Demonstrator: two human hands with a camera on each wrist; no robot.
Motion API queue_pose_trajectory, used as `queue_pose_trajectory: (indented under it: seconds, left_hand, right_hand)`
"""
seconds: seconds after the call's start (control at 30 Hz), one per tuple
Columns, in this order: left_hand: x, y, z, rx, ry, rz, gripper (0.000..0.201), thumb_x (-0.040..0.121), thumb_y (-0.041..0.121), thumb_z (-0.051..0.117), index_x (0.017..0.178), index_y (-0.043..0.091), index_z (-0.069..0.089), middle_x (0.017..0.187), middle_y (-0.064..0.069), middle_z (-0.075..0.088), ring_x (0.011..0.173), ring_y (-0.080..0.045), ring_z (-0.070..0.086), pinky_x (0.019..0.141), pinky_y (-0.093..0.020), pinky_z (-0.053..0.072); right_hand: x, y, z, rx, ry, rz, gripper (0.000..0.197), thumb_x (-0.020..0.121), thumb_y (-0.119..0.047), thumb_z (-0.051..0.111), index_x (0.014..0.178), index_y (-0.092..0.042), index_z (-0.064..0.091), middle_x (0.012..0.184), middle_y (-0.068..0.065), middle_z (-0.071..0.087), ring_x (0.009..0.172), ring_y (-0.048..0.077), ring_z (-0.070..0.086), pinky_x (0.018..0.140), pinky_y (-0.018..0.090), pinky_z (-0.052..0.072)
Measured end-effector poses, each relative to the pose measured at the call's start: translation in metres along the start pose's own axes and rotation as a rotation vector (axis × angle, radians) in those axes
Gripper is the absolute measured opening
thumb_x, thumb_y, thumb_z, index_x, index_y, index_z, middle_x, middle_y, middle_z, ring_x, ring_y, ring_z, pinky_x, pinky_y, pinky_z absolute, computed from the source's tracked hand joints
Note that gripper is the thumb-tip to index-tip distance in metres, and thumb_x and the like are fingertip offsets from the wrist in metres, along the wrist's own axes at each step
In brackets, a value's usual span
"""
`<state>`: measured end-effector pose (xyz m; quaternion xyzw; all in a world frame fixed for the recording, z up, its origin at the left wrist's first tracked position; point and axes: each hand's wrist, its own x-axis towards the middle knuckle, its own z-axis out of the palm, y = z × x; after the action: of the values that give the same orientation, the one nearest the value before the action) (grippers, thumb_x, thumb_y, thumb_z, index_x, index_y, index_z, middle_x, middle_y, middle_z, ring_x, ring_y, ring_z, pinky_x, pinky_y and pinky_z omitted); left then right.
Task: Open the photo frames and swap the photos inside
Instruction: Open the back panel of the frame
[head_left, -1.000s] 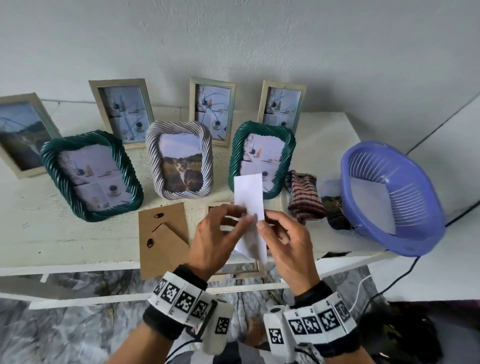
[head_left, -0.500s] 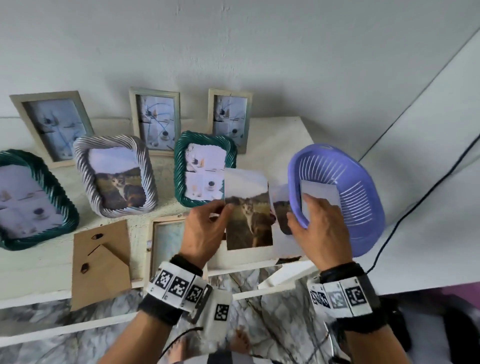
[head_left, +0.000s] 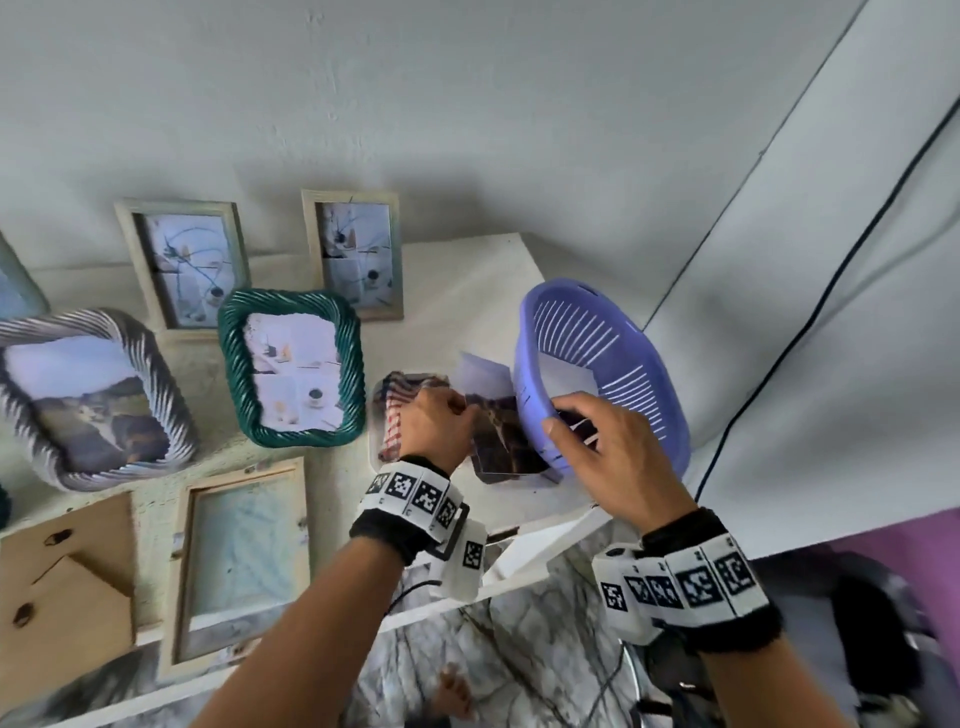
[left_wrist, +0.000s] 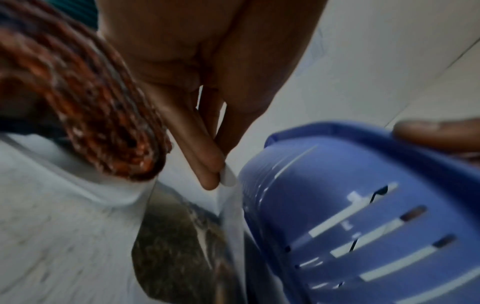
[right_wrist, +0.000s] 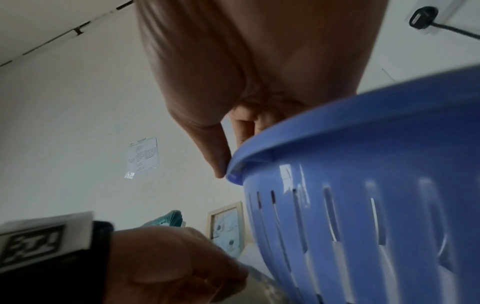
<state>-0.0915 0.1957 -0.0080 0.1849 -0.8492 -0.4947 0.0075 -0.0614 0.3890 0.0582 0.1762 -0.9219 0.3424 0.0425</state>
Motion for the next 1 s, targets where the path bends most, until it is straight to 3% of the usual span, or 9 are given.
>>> queue_pose_trajectory:
  seconds: [0.1,0.23,0.33,0.4,0.5,0.63,0.73,0.93,1.0]
  left_hand:
    - [0.007,0.002,0.015,0.142,-0.016,-0.016,0.021,0.082,0.026,0.072,0.09,0.007,0.074,0.091,-0.012,0.073,0.088,-0.029,0.067,0.073,-0.024,0.046]
    - [0.01,-0.002,0.022,0.283,-0.056,-0.057,0.029,0.083,0.034,0.07,0.096,0.009,0.073,0.097,-0.015,0.071,0.092,-0.031,0.066,0.075,-0.03,0.049]
    - [0.009,-0.004,0.02,0.356,-0.084,-0.036,0.03,0.088,0.031,0.06,0.098,0.006,0.071,0.099,-0.02,0.069,0.092,-0.035,0.066,0.077,-0.034,0.052]
    - [0.009,-0.004,0.016,0.304,-0.068,0.004,0.033,0.09,0.033,0.054,0.085,0.005,0.072,0.086,-0.019,0.071,0.084,-0.036,0.067,0.073,-0.034,0.054]
    - [0.004,0.001,0.005,0.042,-0.033,0.007,0.045,0.088,0.045,0.045,0.072,0.008,0.066,0.071,-0.01,0.072,0.067,-0.029,0.07,0.064,-0.04,0.059]
    - [-0.012,0.021,-0.011,-0.294,-0.13,-0.033,0.023,0.094,0.028,0.061,0.093,0.006,0.067,0.079,-0.009,0.073,0.063,-0.017,0.072,0.048,-0.028,0.055]
    - [-0.017,0.022,-0.014,-0.345,-0.183,0.006,0.02,0.089,0.014,0.069,0.107,0.005,0.065,0.082,-0.008,0.073,0.062,-0.013,0.071,0.048,-0.024,0.054]
    - [-0.016,0.016,-0.014,-0.38,-0.187,0.011,0.024,0.088,0.01,0.07,0.11,0.001,0.065,0.078,-0.006,0.072,0.059,-0.012,0.07,0.048,-0.022,0.053]
    - [-0.016,0.016,-0.015,-0.378,-0.185,0.017,0.024,0.088,0.01,0.07,0.11,0.002,0.065,0.078,-0.006,0.072,0.06,-0.014,0.07,0.049,-0.023,0.054]
  right_hand:
    - [-0.002,-0.001,0.008,0.006,-0.035,-0.022,0.031,0.089,-0.045,0.05,0.095,-0.019,0.066,0.077,-0.008,0.068,0.065,0.01,0.061,0.061,0.033,0.049]
    - [-0.008,0.001,0.033,-0.117,-0.084,-0.027,0.026,0.091,-0.039,0.056,0.096,-0.016,0.065,0.083,-0.002,0.068,0.071,0.02,0.061,0.064,0.038,0.049]
    - [-0.012,0.001,0.045,-0.161,-0.109,-0.034,0.022,0.092,-0.034,0.059,0.101,-0.015,0.064,0.09,0.0,0.069,0.076,0.02,0.062,0.068,0.036,0.049]
    - [-0.013,0.001,0.046,-0.14,-0.124,-0.014,0.026,0.092,-0.035,0.059,0.108,-0.015,0.065,0.096,0.0,0.07,0.079,0.019,0.063,0.07,0.032,0.049]
    - [-0.008,-0.004,0.032,-0.076,-0.141,0.016,0.038,0.089,-0.047,0.053,0.108,-0.017,0.066,0.093,-0.002,0.069,0.077,0.019,0.064,0.071,0.038,0.053]
    - [0.017,-0.017,-0.019,-0.06,-0.111,-0.009,0.031,0.089,-0.042,0.058,0.104,-0.017,0.068,0.082,-0.009,0.065,0.065,0.009,0.06,0.071,0.031,0.053]
    - [0.058,-0.024,-0.05,-0.176,-0.079,-0.035,0.023,0.089,-0.034,0.063,0.102,-0.016,0.07,0.082,-0.005,0.068,0.072,0.015,0.062,0.074,0.032,0.051]
    - [0.143,0.004,-0.021,-0.409,-0.392,0.142,0.03,0.084,-0.027,0.068,0.11,-0.012,0.069,0.113,0.007,0.067,0.108,0.024,0.06,0.089,0.028,0.046]
    - [0.152,0.019,0.004,-0.534,-0.519,0.197,0.029,0.08,-0.026,0.073,0.104,-0.011,0.068,0.107,0.008,0.068,0.104,0.026,0.062,0.087,0.033,0.051]
